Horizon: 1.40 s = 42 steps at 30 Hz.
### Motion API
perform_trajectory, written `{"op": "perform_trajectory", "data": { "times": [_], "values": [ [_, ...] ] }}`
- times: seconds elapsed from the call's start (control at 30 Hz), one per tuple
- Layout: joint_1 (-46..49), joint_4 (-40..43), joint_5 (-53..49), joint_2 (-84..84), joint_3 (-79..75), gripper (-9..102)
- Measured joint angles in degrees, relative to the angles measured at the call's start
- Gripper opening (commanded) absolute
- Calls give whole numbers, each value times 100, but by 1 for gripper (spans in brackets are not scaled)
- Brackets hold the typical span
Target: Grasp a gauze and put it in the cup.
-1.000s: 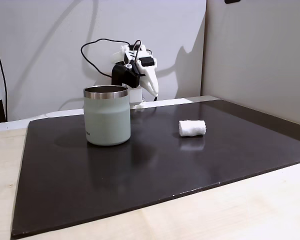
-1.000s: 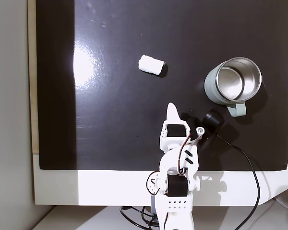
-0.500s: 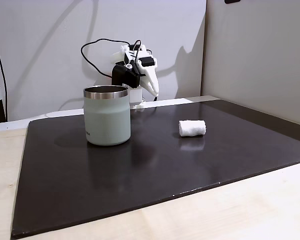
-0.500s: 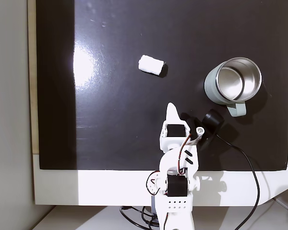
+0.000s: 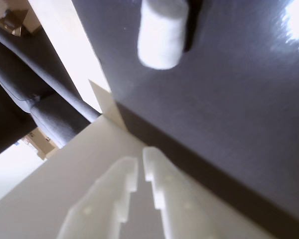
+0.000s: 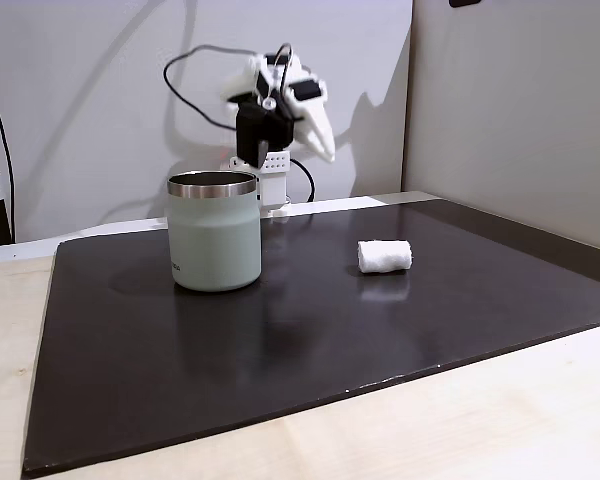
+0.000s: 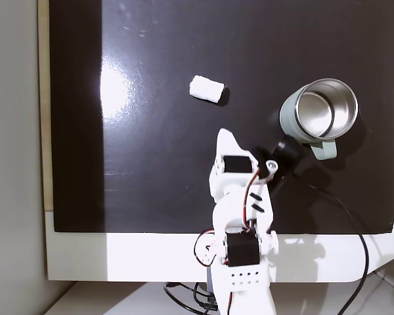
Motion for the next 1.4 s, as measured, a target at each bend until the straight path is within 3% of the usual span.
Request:
{"op": "perform_trajectory", "data": {
  "times": [0.3, 0.73, 1.03, 1.4],
  "values": [
    [-299, 721, 905, -2004, -2092, 6],
    [-765, 1406, 2320, -4351, -3779, 21],
    [-791, 1775, 2769, -6047, -4931, 31],
    [-316, 1687, 2909, -7515, -5273, 31]
  ]
}}
